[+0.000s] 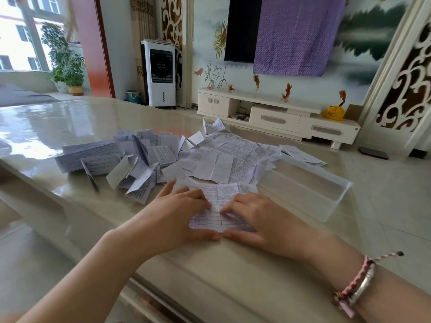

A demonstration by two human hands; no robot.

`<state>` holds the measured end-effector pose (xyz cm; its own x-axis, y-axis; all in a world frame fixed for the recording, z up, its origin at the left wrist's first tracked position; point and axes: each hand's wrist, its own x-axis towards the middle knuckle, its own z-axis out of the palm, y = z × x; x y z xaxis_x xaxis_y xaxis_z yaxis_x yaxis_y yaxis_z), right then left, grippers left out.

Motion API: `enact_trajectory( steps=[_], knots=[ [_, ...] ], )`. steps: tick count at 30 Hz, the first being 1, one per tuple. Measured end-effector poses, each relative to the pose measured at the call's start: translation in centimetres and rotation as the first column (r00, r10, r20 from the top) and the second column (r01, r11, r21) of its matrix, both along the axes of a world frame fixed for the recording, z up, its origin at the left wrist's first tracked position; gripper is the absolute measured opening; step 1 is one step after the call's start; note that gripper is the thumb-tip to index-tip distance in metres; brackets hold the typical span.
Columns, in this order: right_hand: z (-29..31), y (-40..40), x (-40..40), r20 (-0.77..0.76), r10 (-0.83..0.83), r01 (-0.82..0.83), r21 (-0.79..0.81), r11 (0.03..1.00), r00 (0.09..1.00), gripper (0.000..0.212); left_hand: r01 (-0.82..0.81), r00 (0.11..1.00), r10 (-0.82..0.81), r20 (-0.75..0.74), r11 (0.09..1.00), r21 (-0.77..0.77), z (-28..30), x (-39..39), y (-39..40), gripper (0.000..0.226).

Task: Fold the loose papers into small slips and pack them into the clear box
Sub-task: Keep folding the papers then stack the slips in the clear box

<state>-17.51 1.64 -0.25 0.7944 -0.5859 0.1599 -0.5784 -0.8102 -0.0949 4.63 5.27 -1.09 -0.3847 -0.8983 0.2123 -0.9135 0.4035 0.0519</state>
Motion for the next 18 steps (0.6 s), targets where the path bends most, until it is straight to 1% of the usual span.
enact_trajectory(
  steps=[3,6,9,12,14,15,17,18],
  knots=[
    [0.1,0.1,0.1,-0.012,0.0,0.0,-0.022,1.0,1.0,0.06,-0.012,0.999,0.012,0.034,1.0,0.008,0.3,-0.4,0.1,0.101],
    [-0.1,0.1,0.1,-0.024,0.017,-0.019,-0.08,0.997,1.0,0.055,-0.021,0.995,0.02,0.098,1.0,0.011,0.5,-0.6,0.2,0.099],
    [0.0,0.1,0.2,-0.011,0.038,-0.039,-0.127,0.991,0.999,0.05,-0.017,0.996,0.021,0.085,0.999,-0.042,0.5,-0.8,0.2,0.091],
    [0.1,-0.2,0.2,0.024,0.041,-0.038,-0.106,0.994,0.999,0.042,-0.021,0.999,0.024,0.039,0.997,-0.071,0.4,-0.8,0.0,0.087],
    [0.0,-0.6,0.0,0.1,0.029,-0.024,-0.053,0.998,0.995,0.036,-0.015,1.0,0.015,-0.004,0.998,-0.066,0.5,-0.7,-0.1,0.086],
    [0.1,-0.7,-0.1,0.164,0.0,-0.001,0.005,1.0,0.986,0.032,-0.01,0.999,0.007,-0.048,0.999,-0.047,0.6,-0.6,-0.1,0.085],
    [0.4,-1.1,-0.4,0.287,-0.1,0.051,0.173,0.984,0.953,0.019,-0.015,0.989,0.018,-0.147,1.0,0.019,0.7,-0.1,-0.4,0.082],
    [0.7,-1.3,-0.5,0.321,-0.151,0.066,0.26,0.963,0.935,0.014,-0.018,0.975,0.029,-0.22,0.999,0.05,0.9,0.1,-0.5,0.075]
  ],
)
